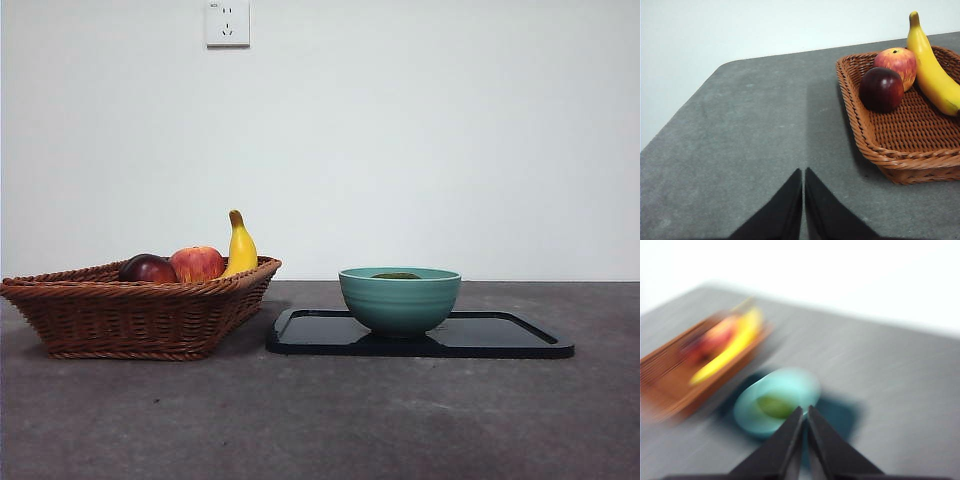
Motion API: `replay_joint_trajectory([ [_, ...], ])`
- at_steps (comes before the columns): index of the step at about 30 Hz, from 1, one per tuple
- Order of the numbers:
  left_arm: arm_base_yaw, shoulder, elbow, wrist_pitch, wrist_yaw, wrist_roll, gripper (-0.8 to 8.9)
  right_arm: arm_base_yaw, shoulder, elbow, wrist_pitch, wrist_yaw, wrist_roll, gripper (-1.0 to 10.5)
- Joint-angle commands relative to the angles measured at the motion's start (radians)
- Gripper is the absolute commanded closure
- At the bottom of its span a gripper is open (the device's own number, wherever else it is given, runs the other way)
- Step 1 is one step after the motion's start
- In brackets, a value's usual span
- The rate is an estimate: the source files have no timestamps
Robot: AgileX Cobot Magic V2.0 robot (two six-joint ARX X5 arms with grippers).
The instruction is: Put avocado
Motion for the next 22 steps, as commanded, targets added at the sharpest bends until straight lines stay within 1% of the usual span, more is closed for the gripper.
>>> replay_joint_trajectory([
  [1,0.002,-0.002,-0.021,-0.005,-0.002,-0.003,8.05,-0.074,-0.077,-0.121,0.166,0.021,-0.006,9.4],
  [3,0.002,-0.002,-0.021,-0.005,-0.002,-0.003,8.05,-0.113,-0.153,-0.229,0.265,0.036,-0.006,9.4],
  [5,0.002,-0.002,-0.021,-0.005,-0.002,-0.003,8.05,-0.129,-0.216,-0.317,0.334,0.073,-0.006,9.4],
  [8,0.002,-0.002,-0.021,-0.005,-0.002,-0.003,8.05,-0.133,-0.308,-0.445,0.408,0.149,-0.006,9.4],
  [10,0.002,-0.002,-0.021,-0.005,-0.002,-0.003,8.05,-0.133,-0.357,-0.514,0.437,0.179,-0.006,9.4],
  [13,0.002,-0.002,-0.021,-0.005,-0.002,-0.003,8.05,-0.133,-0.420,-0.595,0.439,0.204,-0.005,9.4],
  [17,0.002,-0.002,-0.021,-0.005,-0.002,-0.003,8.05,-0.133,-0.477,-0.676,0.438,0.205,-0.004,9.4],
  [20,0.002,-0.002,-0.021,-0.005,-0.002,-0.003,8.05,-0.133,-0.511,-0.723,0.437,0.205,0.011,9.4],
  [22,0.002,-0.002,-0.021,-0.005,-0.002,-0.003,8.05,-0.133,-0.528,-0.725,0.394,0.206,0.012,9.4],
])
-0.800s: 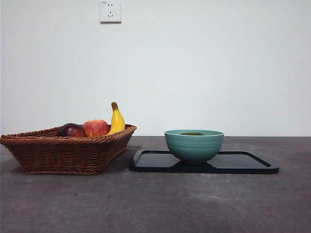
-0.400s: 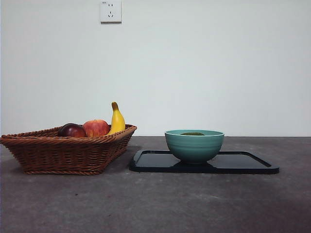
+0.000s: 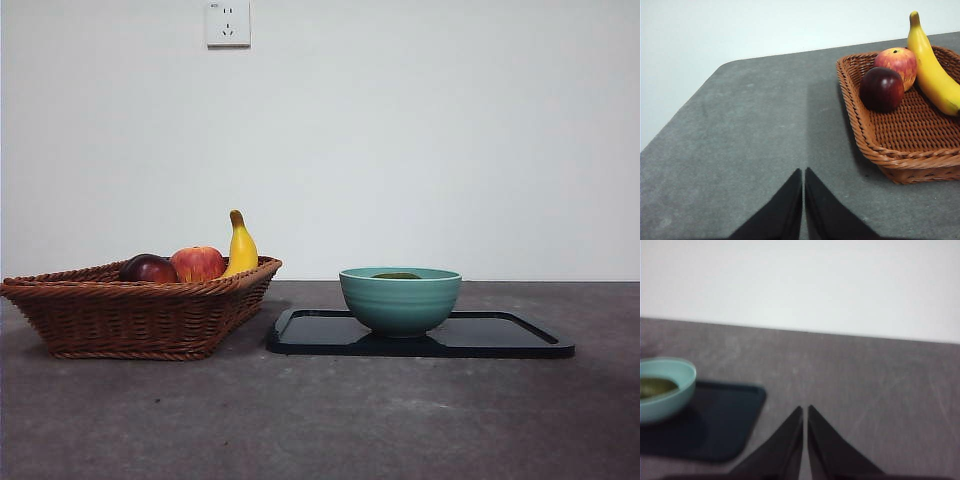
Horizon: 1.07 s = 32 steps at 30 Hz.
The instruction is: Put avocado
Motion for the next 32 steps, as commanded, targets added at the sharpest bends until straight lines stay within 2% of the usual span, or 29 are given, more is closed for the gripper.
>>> replay_joint_trajectory([
  [1,0.002,-0.002,-0.021,-0.005,-0.002,-0.003,8.05,0.000,-0.019,-0.006,-0.021,0.005,0.011,9.4],
  [6,0.002,-0.002,-0.021,-0.005,-0.002,-0.003,8.05,0.000,-0.031,-0.006,-0.042,0.004,0.012,9.4],
  [15,0.002,-0.002,-0.021,-0.005,-0.002,-0.003,8.05,0.000,-0.031,-0.006,-0.175,0.005,0.011,9.4],
  [32,0.002,-0.002,-0.021,-0.005,-0.002,-0.003,8.05,0.002,-0.031,-0.005,-0.153,0.003,0.011,9.4],
])
